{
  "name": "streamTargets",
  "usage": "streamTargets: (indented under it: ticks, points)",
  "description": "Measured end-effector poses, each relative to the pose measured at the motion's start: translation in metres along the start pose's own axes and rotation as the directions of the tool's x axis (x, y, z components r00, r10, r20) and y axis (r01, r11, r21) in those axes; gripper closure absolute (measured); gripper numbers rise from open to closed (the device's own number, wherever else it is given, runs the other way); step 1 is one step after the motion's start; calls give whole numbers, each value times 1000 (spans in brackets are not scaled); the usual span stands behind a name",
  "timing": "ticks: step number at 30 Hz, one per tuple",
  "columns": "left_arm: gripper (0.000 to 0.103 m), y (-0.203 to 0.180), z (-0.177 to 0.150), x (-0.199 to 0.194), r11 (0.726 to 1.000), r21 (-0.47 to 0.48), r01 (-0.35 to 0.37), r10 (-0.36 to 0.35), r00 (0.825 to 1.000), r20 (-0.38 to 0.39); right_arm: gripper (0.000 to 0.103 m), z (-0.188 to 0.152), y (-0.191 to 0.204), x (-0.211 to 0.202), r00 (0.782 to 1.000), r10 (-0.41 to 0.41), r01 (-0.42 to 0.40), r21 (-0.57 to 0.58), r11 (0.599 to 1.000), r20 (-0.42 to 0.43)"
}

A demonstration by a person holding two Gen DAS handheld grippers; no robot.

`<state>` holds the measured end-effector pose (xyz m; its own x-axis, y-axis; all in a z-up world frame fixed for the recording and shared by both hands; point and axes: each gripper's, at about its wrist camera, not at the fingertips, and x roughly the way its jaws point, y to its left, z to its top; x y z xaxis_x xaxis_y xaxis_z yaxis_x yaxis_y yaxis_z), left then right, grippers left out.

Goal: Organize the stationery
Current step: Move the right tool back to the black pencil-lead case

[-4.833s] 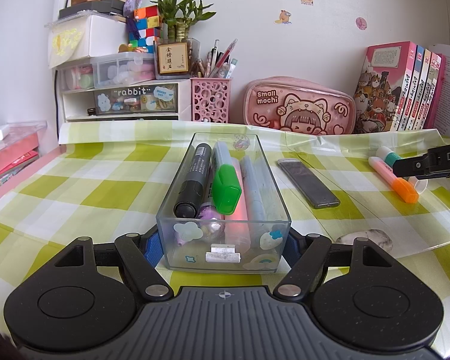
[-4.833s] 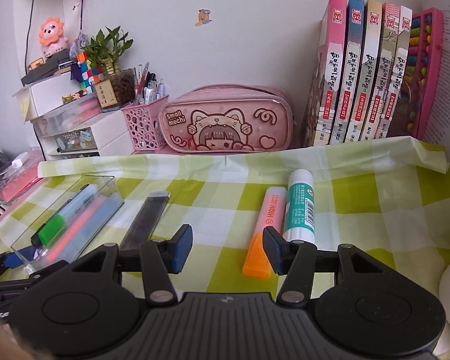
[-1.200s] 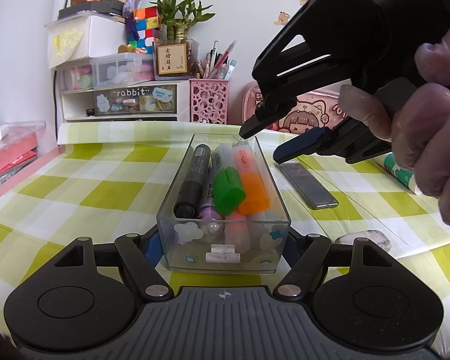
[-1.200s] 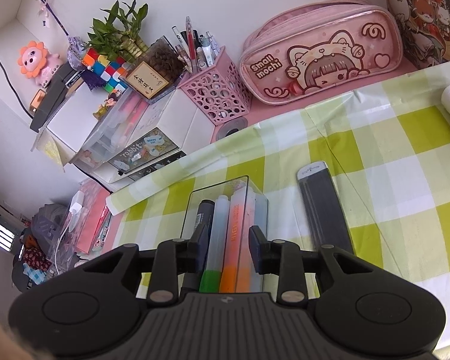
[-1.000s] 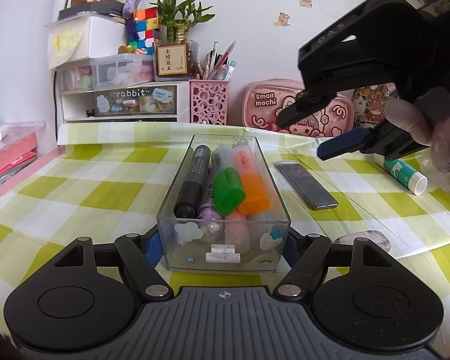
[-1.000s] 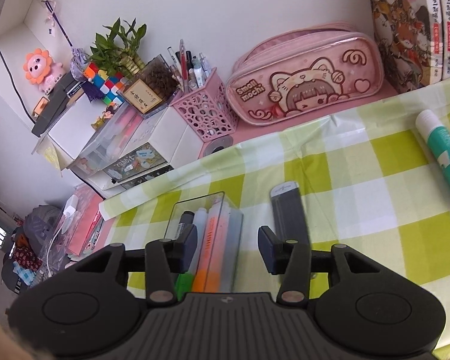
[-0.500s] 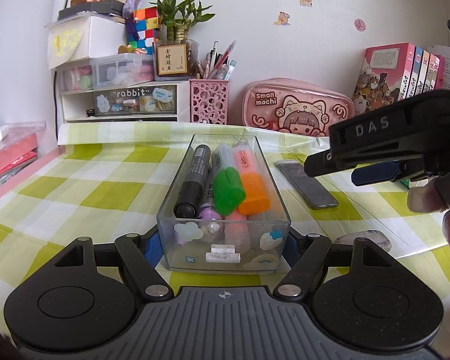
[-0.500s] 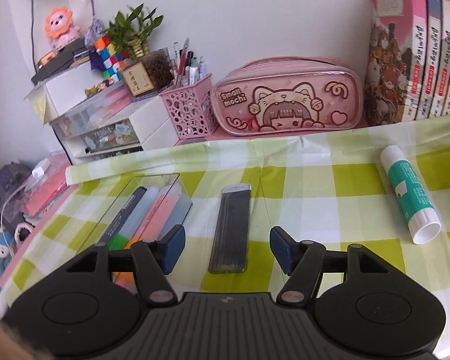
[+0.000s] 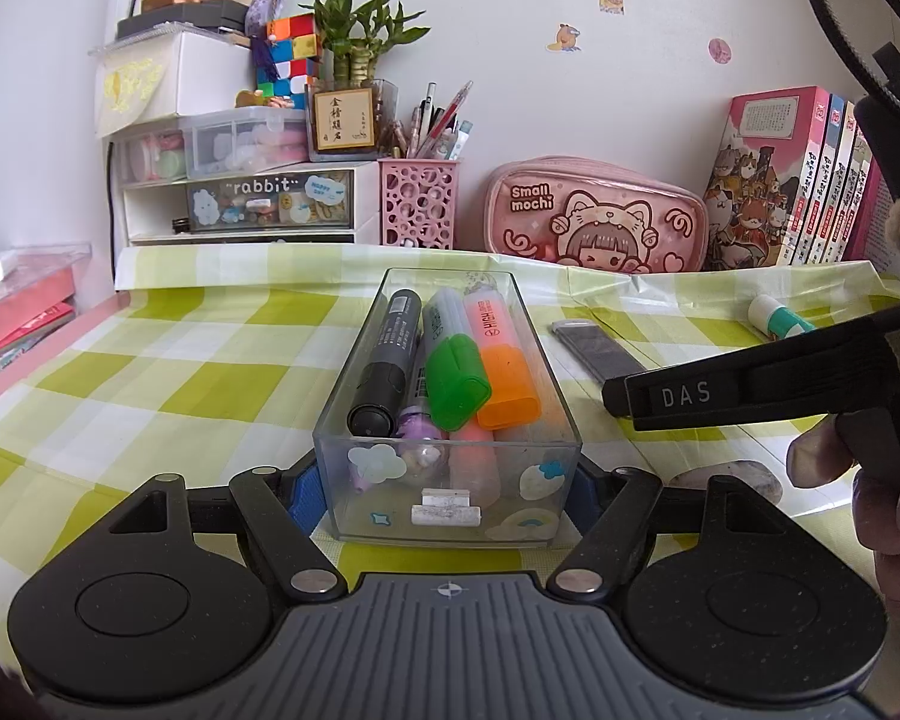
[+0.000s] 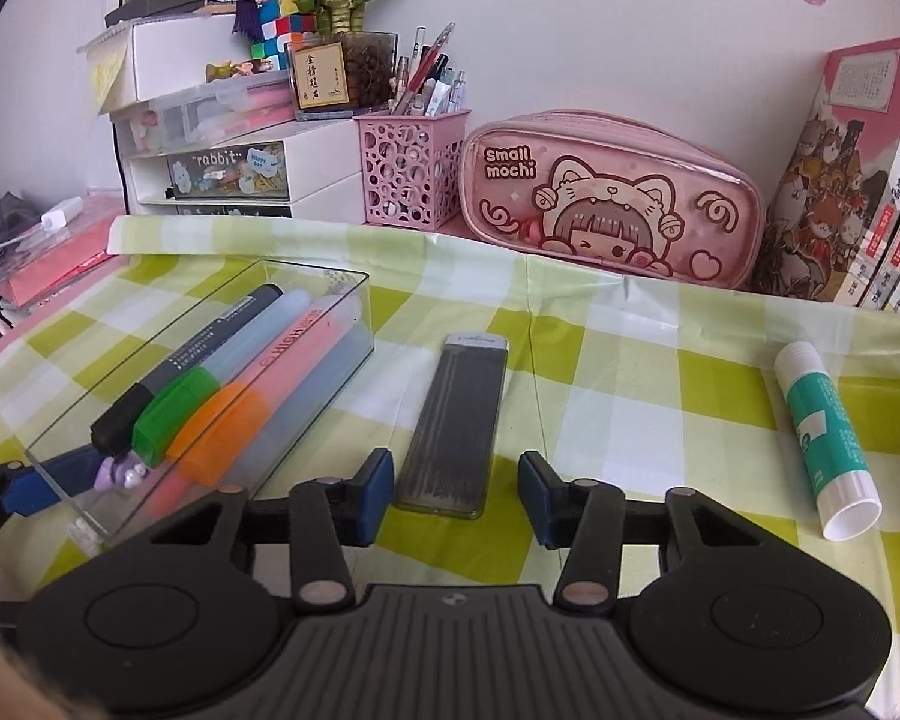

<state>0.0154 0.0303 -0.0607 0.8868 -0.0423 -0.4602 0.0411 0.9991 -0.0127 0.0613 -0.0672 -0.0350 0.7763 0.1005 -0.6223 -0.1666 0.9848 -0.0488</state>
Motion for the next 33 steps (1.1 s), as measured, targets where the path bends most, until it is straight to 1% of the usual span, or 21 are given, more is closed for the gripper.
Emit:
streamTargets:
  ticks: [8, 12, 16, 20, 24, 26, 29, 33]
  points:
    - [30, 0, 0, 0, 1000, 0, 0, 0, 1000, 0, 43, -2, -11, -10, 999, 33, -32, 17, 999, -32]
    - [30, 0, 0, 0, 1000, 0, 0, 0, 1000, 0, 43, -7, -21, -21, 998, 32, -31, 21, 999, -52]
    - [30, 0, 0, 0, 1000, 0, 0, 0, 1000, 0, 43, -17, -35, -34, 998, 8, -7, 16, 1000, -69]
    - [30, 0, 0, 0, 1000, 0, 0, 0, 1000, 0, 43, -22, -47, -43, 996, 28, -26, 30, 999, -87]
    - [30, 0, 0, 0, 1000, 0, 0, 0, 1000, 0, 43, -19, -50, -41, 994, 52, -46, 65, 997, -95]
    - [30, 0, 0, 0, 1000, 0, 0, 0, 1000, 0, 43, -16, -47, -37, 994, 53, -47, 61, 997, -95]
    - [30, 0, 0, 0, 1000, 0, 0, 0, 1000, 0, 40, -12, -41, -30, 995, 41, -37, 51, 998, -96]
    - [30, 0, 0, 0, 1000, 0, 1, -1, 1000, 0, 40, -7, -36, -20, 996, 10, -6, 47, 999, -90]
